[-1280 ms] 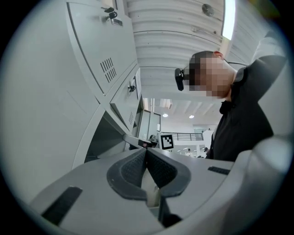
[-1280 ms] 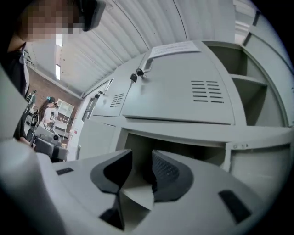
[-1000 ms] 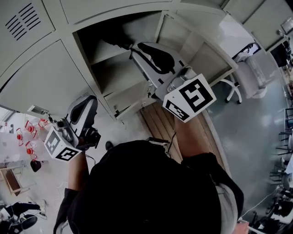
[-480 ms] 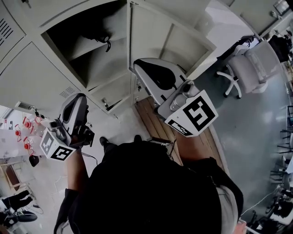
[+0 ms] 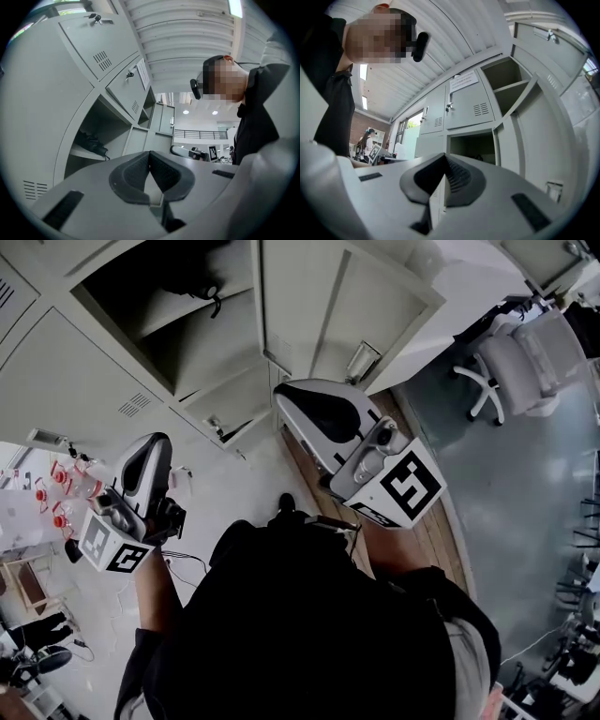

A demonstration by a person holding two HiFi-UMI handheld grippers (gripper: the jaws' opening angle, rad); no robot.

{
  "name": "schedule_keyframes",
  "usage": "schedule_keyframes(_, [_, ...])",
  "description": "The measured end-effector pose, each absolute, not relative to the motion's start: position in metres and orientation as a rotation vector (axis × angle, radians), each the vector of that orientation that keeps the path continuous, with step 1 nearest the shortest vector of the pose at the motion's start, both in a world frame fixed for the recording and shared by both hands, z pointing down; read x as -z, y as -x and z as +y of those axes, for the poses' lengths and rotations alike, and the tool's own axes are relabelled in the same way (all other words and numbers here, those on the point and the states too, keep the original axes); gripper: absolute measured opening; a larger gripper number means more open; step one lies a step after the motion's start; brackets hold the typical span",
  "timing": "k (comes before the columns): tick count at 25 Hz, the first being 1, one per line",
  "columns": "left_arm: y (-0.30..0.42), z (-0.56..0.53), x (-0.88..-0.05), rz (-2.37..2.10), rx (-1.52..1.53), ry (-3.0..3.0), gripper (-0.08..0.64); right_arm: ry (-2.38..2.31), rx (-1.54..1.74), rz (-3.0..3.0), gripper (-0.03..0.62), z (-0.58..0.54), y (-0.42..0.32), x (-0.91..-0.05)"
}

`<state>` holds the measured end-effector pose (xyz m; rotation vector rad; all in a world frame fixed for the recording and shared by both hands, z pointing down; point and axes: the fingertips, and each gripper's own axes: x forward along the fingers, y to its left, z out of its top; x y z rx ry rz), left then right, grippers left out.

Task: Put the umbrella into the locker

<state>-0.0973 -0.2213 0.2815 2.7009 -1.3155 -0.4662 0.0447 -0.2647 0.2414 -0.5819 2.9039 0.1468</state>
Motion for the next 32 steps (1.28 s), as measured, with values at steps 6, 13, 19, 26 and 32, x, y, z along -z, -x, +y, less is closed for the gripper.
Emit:
schedule_keyframes(6, [0.104, -0.194, -0.280, -1.340, 0.352, -2.769, 0.015, 0.583, -0.146, 2.951, 0.011, -0.228, -0.032, -0.247])
schedule_keyframes(13, [0.133, -0.121, -0.300, -1.290, 0.355, -2.739, 0.015, 0.582, -0.102, 2.977, 0.011, -0.151, 0.002, -0.266])
schedule_keyframes(19, [0.152, -0.055, -0.338, -1.253, 0.353, -2.669, 0.015, 0.539, 0.064, 2.990, 0.009, -0.091, 0.024, -0.301])
schedule_keyframes(26, [0.167, -0.011, -0.369, -1.226, 0.421, -2.589, 0.015, 0.419, 0.192, 3.060, 0.011, -0.044, 0.046, -0.331])
schedule_keyframes(32, [0.148, 0.012, -0.391, -1.285, 0.273, -2.610, 0.015, 0.322, 0.246, 3.094, 0.011, -0.023, 0.038, -0.346])
